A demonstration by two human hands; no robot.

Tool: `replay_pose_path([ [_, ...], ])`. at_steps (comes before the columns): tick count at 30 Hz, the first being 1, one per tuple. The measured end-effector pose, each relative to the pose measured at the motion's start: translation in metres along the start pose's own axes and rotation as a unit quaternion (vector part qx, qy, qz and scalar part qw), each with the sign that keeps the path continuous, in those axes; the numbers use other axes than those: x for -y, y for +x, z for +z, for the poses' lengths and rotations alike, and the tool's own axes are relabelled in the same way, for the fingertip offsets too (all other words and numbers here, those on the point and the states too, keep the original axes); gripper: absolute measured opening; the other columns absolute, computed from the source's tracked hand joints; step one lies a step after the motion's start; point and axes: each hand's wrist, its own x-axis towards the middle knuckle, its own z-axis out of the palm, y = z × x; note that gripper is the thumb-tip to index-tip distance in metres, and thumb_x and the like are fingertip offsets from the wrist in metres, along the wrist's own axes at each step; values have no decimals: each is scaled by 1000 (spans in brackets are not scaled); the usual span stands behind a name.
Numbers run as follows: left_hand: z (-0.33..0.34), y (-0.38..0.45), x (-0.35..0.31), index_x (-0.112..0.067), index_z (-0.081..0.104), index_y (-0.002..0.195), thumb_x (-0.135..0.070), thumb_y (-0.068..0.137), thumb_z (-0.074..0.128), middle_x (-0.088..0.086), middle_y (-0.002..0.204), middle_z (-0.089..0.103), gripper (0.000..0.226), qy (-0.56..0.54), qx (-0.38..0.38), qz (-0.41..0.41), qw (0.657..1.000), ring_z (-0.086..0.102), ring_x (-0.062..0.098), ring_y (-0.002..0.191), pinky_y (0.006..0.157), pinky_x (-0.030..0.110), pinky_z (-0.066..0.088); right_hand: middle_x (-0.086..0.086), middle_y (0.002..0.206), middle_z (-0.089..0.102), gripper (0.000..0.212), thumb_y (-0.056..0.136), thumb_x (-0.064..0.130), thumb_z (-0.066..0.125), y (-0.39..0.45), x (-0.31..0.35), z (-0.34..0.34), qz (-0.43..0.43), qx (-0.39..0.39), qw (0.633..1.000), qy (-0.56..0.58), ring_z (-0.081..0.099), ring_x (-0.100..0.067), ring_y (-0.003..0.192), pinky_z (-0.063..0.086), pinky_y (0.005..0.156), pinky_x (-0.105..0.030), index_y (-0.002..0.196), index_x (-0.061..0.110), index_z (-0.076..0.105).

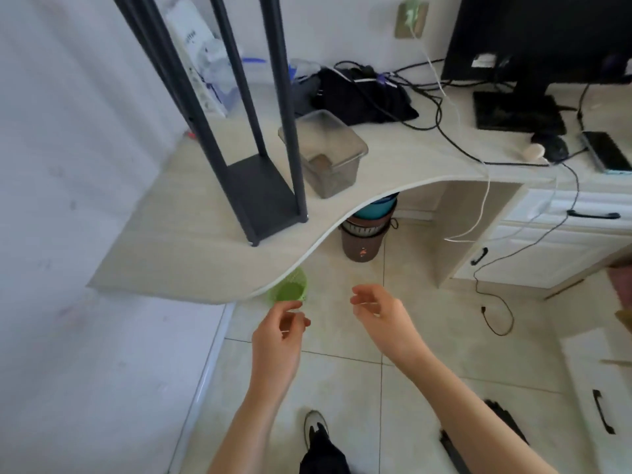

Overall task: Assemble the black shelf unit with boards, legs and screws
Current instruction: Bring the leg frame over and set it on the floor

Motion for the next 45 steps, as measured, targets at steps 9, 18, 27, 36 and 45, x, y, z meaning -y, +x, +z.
replay_pose_path([
  [9,-83,92,-35,-19,67,106,-7,98,60,-6,85,72,16,-18,-56,39,998,67,2,81,71,7,47,13,104,67,23,96,12,56,60,83,36,-31,-47,998,36,61,0,90,41,57,-5,112,28,59],
  [18,-110,162,-84,-23,60,117,-17,97,65,-13,107,61,22,-13,-132,110,985,58,-6,90,71,5,45,7,114,64,24,98,15,55,126,155,40,-83,-76,993,42,61,-10,96,54,86,-37,120,24,55],
  [27,-121,211,-145,-27,52,132,-50,84,66,-22,118,60,56,-89,-158,160,970,59,2,110,89,16,52,17,115,55,45,99,25,56,184,242,16,-218,-101,968,78,57,3,101,47,81,-17,140,27,37],
  [36,-103,237,-160,-37,54,112,-61,95,53,-16,96,67,30,-143,-183,216,948,69,11,90,79,13,51,9,92,62,25,105,41,36,209,272,16,-280,-54,950,125,60,-8,90,50,84,-30,123,31,52],
  [45,-93,258,-161,-28,55,97,-69,90,46,-8,66,56,43,-137,-207,221,943,58,9,60,59,12,48,-4,77,54,28,100,55,26,222,280,14,-322,10,940,113,54,-15,76,47,69,-24,105,41,50],
])
